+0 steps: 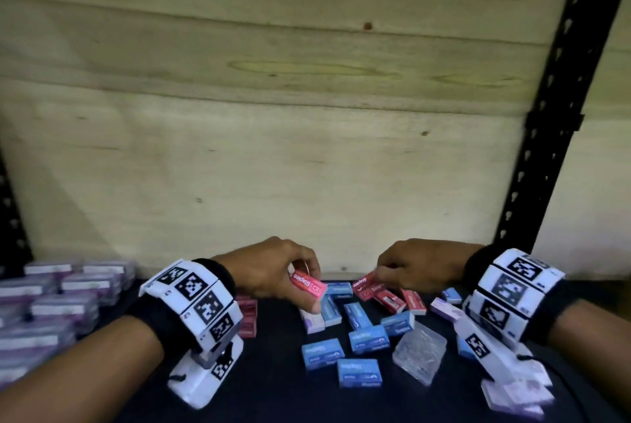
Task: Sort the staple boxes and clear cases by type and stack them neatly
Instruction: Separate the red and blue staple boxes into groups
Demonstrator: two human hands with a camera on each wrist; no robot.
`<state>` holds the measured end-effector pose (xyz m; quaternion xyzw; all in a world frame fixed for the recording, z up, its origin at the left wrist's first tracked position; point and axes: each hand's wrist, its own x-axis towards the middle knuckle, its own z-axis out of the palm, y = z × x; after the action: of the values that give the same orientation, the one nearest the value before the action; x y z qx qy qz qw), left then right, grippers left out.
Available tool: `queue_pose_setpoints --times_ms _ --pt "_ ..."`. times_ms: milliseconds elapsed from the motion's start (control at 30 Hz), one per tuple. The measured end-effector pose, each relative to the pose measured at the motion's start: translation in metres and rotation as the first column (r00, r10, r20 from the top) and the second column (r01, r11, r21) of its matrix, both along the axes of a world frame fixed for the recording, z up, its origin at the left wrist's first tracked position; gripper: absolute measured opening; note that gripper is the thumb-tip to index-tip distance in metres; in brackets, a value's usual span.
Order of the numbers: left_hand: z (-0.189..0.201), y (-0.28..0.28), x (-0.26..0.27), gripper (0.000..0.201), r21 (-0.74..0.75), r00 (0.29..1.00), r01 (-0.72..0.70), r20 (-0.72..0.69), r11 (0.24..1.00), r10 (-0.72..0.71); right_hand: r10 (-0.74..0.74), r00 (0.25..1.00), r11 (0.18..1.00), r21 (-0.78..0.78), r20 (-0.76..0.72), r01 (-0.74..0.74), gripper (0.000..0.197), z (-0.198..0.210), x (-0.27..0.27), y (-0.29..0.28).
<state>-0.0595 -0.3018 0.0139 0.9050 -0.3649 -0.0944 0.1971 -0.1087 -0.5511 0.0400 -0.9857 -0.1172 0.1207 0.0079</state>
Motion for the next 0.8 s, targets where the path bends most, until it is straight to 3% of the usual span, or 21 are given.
queue_pose_setpoints --times_ms 167,400,600,800 --pt "-0.002 0.053 -0.018 0.042 0.001 0.995 -0.089 -0.033 0.996 0.089 0.1 0.995 0.987 0.13 -0.025 -0.096 0.04 -0.008 0.006 0.043" --pt "-0.006 0.117 -0.035 0.029 0.01 0.975 -0.208 -0.082 0.978 0.208 0.16 0.98 0.962 0.242 -0.116 -0.128 0.023 -0.023 0.009 0.105" --pt "-0.013 0.153 -0.042 0.03 0.089 0.953 -0.282 -0.09 0.955 0.29 0.244 0.948 0.959 0.193 -0.204 -0.206 0.031 -0.038 0.005 0.147" --pt "-0.012 0.162 -0.048 0.027 0.358 0.968 -0.233 0.002 0.904 0.249 0.267 0.954 0.963 0.025 -0.139 -0.267 0.031 -0.048 0.002 0.165"
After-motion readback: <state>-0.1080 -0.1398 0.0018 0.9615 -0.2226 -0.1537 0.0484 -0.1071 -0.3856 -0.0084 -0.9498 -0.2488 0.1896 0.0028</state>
